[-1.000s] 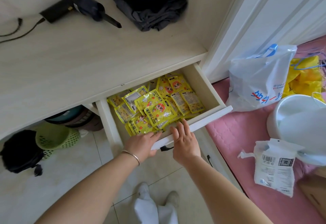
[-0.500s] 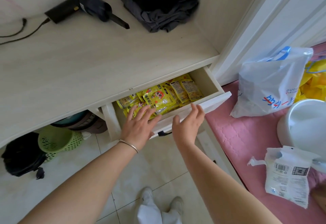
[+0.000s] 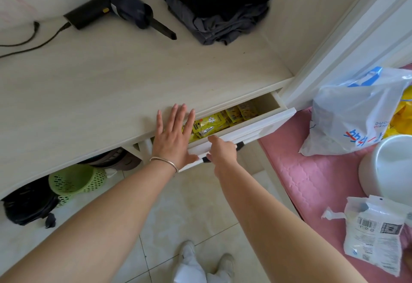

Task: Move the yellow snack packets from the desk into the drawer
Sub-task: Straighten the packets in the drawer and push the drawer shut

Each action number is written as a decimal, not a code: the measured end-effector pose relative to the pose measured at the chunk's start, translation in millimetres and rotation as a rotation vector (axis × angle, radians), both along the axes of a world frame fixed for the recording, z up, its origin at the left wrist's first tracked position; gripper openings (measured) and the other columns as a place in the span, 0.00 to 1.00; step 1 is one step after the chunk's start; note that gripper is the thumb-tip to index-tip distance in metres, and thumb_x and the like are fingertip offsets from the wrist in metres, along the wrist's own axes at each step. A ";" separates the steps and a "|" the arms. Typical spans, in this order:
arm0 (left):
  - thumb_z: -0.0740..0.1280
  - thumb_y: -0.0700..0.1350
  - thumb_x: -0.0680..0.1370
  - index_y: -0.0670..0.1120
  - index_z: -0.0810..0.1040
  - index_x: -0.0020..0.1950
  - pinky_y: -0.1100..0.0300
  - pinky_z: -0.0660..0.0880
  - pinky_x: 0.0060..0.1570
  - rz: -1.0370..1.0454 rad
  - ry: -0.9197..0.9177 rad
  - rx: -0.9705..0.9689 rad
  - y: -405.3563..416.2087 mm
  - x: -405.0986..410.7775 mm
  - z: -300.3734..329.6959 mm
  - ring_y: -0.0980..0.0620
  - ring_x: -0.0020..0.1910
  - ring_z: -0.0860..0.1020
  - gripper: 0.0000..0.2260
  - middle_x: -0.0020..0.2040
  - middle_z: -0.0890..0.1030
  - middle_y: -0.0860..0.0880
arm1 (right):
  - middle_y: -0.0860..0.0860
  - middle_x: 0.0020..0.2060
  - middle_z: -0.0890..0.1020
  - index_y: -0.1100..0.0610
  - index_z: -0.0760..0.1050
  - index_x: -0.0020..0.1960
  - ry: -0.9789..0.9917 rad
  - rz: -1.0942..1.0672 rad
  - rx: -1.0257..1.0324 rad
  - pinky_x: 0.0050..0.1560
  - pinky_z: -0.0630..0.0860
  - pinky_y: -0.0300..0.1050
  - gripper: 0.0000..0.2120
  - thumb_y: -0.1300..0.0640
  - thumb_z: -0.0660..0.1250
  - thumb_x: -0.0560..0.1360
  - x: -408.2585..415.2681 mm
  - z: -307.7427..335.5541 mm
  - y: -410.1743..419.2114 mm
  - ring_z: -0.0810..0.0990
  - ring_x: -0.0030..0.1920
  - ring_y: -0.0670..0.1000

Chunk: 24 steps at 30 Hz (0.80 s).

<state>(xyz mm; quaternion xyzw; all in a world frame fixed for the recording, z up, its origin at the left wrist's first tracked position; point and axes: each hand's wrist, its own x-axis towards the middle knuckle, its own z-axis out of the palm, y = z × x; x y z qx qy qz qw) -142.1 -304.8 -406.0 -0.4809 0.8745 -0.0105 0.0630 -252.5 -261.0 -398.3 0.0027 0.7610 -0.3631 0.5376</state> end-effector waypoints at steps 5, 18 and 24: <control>0.75 0.64 0.55 0.44 0.63 0.74 0.41 0.65 0.67 0.011 0.022 -0.056 -12.9 2.8 -7.3 0.47 0.74 0.65 0.53 0.75 0.65 0.46 | 0.56 0.46 0.80 0.64 0.73 0.56 0.087 0.132 0.058 0.56 0.78 0.51 0.33 0.35 0.67 0.69 1.9 5.5 -27.4 0.81 0.54 0.56; 0.76 0.42 0.61 0.52 0.67 0.62 0.37 0.72 0.58 -0.019 0.126 -0.160 -42.6 3.4 -22.2 0.43 0.66 0.75 0.32 0.65 0.77 0.44 | 0.53 0.38 0.79 0.57 0.74 0.44 -0.037 0.095 -0.021 0.52 0.77 0.47 0.16 0.44 0.63 0.74 -1.3 4.1 -72.4 0.82 0.45 0.53; 0.53 0.41 0.73 0.53 0.68 0.62 0.39 0.73 0.59 -0.017 0.215 -0.241 -44.4 1.2 -27.7 0.45 0.65 0.76 0.19 0.64 0.78 0.46 | 0.55 0.37 0.78 0.57 0.72 0.38 -0.117 -0.070 -0.096 0.58 0.78 0.51 0.13 0.49 0.66 0.75 0.6 -3.7 -75.5 0.80 0.45 0.54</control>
